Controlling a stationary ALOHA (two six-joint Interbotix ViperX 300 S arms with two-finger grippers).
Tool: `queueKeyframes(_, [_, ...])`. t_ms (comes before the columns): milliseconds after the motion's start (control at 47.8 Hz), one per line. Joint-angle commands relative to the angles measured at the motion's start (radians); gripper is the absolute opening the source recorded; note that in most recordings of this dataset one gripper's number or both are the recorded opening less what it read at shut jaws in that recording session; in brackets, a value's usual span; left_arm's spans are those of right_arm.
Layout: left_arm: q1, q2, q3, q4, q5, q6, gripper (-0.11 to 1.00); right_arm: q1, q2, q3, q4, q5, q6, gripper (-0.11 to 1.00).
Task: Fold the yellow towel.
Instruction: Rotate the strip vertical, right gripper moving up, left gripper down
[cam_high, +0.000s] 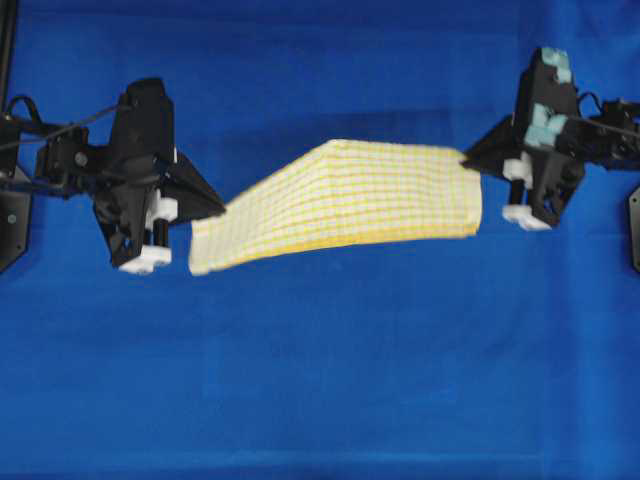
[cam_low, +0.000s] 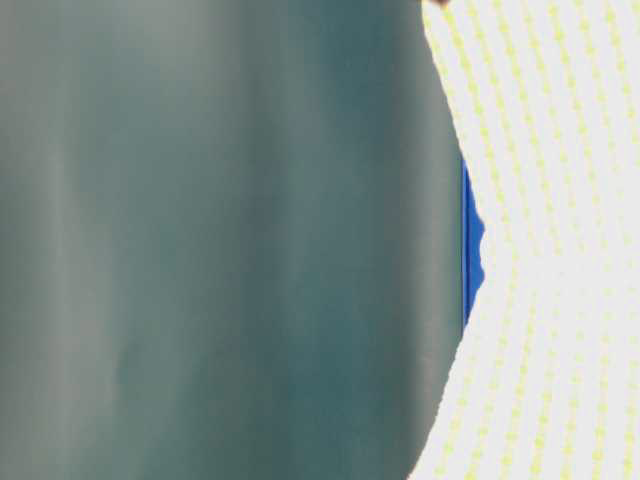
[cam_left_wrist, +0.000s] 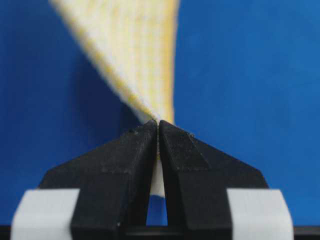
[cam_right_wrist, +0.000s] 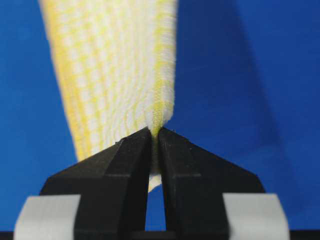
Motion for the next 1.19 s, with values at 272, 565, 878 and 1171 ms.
queueKeyframes(272, [-0.130, 0.054, -0.034, -0.005, -0.183, -0.005, 0.03, -0.175, 0.106, -0.112, -0.084, -0.075, 0.000, 0.05])
queueKeyframes(565, [-0.215, 0.173, -0.140, -0.005, -0.229, -0.003, 0.03, -0.281, 0.184, -0.196, -0.103, -0.133, 0.000, 0.05])
queueKeyframes(878, [-0.249, 0.339, -0.304, -0.003, -0.247, 0.000, 0.03, -0.330, 0.256, -0.285, -0.135, -0.163, 0.000, 0.05])
queueKeyframes(1171, [-0.235, 0.518, -0.492, -0.005, -0.252, 0.003, 0.03, -0.354, 0.307, -0.353, -0.161, -0.163, 0.000, 0.05])
